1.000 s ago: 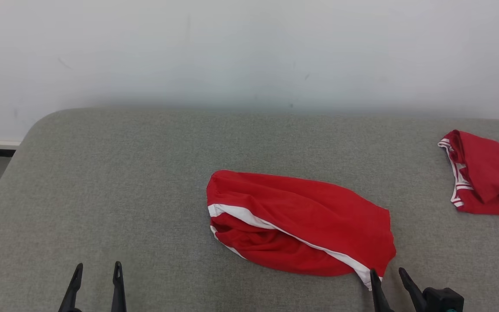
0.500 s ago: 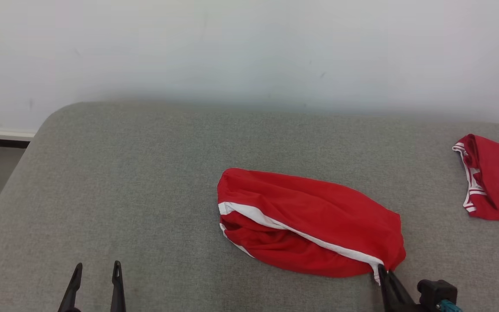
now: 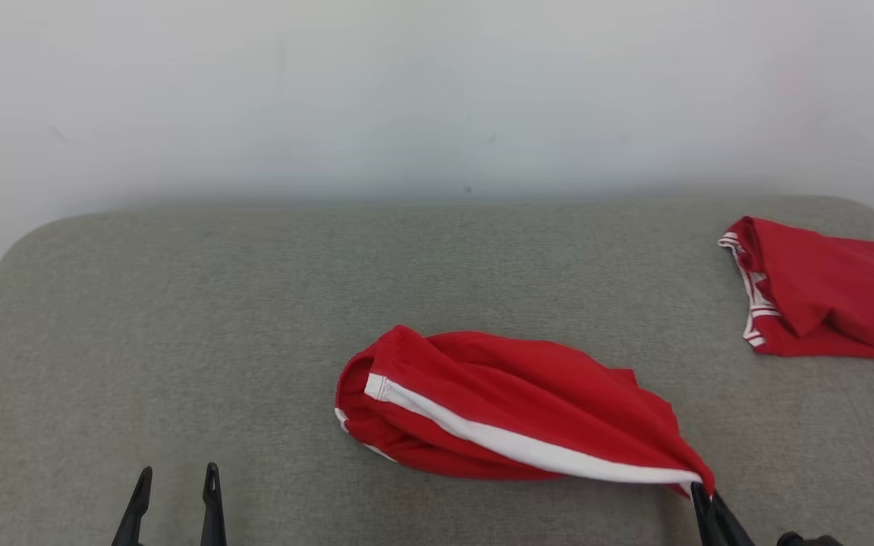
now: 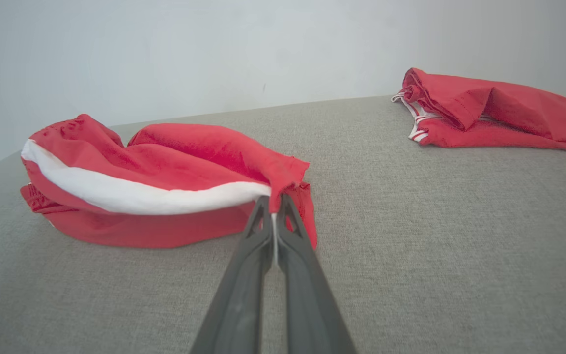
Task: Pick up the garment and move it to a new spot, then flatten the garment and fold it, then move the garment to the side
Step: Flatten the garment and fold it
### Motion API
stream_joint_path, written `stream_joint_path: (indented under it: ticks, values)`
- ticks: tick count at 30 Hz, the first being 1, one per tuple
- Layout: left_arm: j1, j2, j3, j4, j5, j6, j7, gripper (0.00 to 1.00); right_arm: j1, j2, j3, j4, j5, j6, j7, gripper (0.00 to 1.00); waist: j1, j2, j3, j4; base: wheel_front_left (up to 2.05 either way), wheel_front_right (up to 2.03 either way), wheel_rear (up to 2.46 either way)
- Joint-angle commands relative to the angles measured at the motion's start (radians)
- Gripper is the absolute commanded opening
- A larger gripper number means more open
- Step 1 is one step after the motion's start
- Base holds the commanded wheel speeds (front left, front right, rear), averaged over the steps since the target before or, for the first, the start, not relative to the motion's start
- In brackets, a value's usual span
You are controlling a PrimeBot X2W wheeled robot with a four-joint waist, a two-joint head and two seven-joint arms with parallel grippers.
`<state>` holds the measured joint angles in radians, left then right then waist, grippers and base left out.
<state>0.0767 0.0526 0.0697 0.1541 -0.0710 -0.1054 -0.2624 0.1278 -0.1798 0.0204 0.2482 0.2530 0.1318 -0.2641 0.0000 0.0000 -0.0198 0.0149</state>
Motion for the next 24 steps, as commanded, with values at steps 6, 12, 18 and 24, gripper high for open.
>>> stream_joint_path:
  ticks: [6, 12, 18, 24]
  values:
    - [-0.012, -0.002, -0.010, 0.006, -0.011, 0.001, -0.003, 1.00, 0.075, -0.034, 0.058, 0.020, 0.059, -0.003, 0.005, 0.00, 0.0000, 0.0000, 0.009, -0.065, 0.00, 0.00, 0.00]
    - [-0.014, -0.002, -0.012, 0.010, -0.014, -0.003, -0.003, 1.00, 0.050, -0.028, 0.046, 0.048, 0.063, -0.003, -0.001, 1.00, 0.0000, 0.0000, 0.009, -0.073, 0.00, 0.00, 0.00]
    - [-0.012, -0.003, 0.001, 0.000, -0.004, -0.005, -0.003, 1.00, 0.043, 0.000, -0.006, -0.053, 0.027, -0.003, -0.001, 1.00, 0.0000, 0.0000, 0.005, -0.069, 0.00, 0.00, 0.00]
    - [0.000, -0.003, 0.009, -0.004, 0.001, -0.006, -0.003, 1.00, 0.062, 0.030, -0.029, -0.100, 0.007, -0.003, -0.001, 1.00, 0.0000, 0.0000, -0.008, -0.056, 0.00, 0.00, 0.00]
